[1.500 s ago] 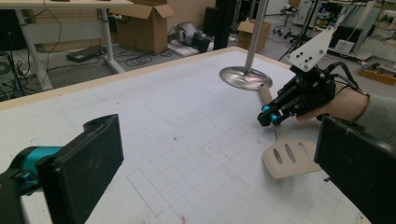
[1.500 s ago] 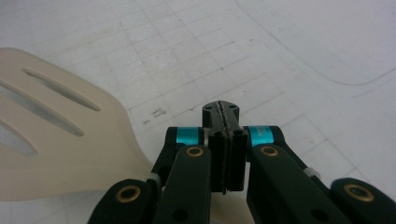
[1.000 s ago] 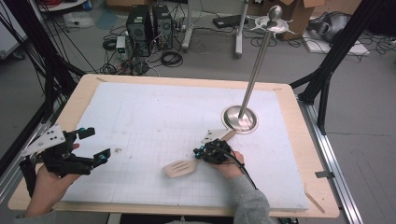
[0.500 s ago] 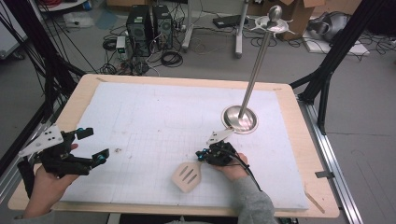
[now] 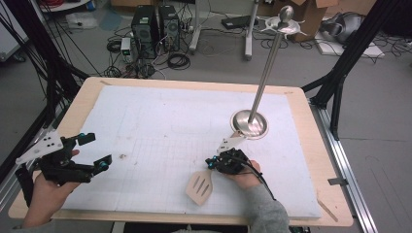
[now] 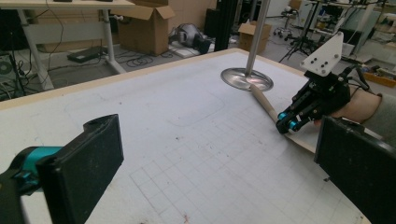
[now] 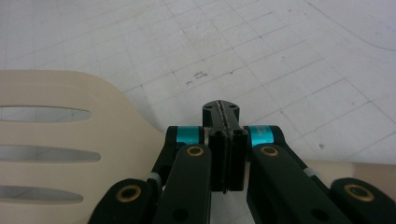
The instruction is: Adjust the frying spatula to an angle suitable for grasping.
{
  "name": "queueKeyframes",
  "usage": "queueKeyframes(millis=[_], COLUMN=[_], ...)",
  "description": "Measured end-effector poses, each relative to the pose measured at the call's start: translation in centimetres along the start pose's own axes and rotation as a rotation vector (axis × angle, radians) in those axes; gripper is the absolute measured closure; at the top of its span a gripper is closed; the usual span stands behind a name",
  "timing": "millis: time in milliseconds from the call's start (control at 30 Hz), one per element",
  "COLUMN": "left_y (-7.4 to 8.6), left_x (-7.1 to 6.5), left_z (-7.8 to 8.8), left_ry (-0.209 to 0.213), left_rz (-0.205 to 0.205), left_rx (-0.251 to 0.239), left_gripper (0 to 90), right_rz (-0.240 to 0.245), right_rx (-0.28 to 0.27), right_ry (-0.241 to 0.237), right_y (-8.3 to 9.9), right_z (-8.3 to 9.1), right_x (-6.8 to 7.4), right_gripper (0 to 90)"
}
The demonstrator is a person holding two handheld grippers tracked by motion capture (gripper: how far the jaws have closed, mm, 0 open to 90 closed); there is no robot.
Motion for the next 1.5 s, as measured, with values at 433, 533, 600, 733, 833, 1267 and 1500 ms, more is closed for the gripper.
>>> queueKeyframes(millis=[433,533,600,733,833,1267,1500], left_y=[-0.1,-0.2,-0.2,-0.1,-0.1,-0.1,-0.3], left_x=[0.0,0.0,0.0,0.0,0.0,0.0,0.0], left_z=[0.2,0.2,0.2,0.2,0.2,0.2,0.3], left_ry=[-0.003,-0.002,-0.003,-0.003,-0.004,-0.003,-0.005], left_rz=[-0.002,-0.004,-0.004,-0.003,-0.002,-0.005,-0.007], left_rx=[-0.005,-0.006,-0.006,-0.005,-0.005,-0.003,-0.006], left_gripper=[1.8,1.8,1.8,1.8,1.8,1.8,1.8], right_rz=[0.02,0.025,0.026,0.034,0.036,0.049,0.053], right_rx=[0.008,0.008,0.011,0.013,0.015,0.015,0.012], right_ry=[-0.003,-0.003,-0.003,-0.004,-0.003,-0.003,0.0], right_y=[0.7,1.0,1.2,1.5,1.8,3.3,4.3], right_z=[0.8,1.1,1.3,1.7,2.0,3.6,4.6], right_x=[0.1,0.1,0.1,0.1,0.1,0.3,0.4], right_gripper=[90.0,90.0,90.0,90.0,90.0,90.0,90.0])
Point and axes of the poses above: each handheld gripper's, and its own axes: z roughly backward along the jaws, y roughly out of its underside, x roughly to its left, the point moved 9 cm from there along -z, roughly forward along the jaws, and after that the axes turned 13 degrees about -z, right-handed, at the moved point
